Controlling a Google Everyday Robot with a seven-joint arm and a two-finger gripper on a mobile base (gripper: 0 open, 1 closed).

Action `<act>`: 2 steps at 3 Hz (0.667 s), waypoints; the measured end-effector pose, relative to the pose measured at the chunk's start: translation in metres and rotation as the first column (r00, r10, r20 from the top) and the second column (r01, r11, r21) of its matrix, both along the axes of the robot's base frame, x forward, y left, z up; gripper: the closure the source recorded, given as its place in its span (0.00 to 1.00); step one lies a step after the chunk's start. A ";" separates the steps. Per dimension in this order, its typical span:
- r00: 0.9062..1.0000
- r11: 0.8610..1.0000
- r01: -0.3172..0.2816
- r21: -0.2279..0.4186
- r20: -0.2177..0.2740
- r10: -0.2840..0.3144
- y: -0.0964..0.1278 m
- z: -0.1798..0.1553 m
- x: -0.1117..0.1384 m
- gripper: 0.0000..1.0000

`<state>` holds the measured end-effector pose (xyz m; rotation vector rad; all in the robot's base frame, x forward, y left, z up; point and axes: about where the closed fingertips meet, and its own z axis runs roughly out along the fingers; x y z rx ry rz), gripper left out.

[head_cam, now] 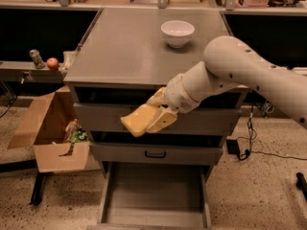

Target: Place sponge into bottom drawer

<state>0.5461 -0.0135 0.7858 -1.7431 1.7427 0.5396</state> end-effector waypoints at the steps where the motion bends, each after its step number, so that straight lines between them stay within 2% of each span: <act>1: 0.993 0.991 0.118 -0.056 -0.010 -0.118 -0.034 -0.065 -0.008 1.00; 2: 0.978 0.977 0.205 -0.060 -0.030 -0.207 -0.051 -0.104 -0.010 1.00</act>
Offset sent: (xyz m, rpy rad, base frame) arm -0.0134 -0.0763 -0.1475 -0.0628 0.0695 -0.3136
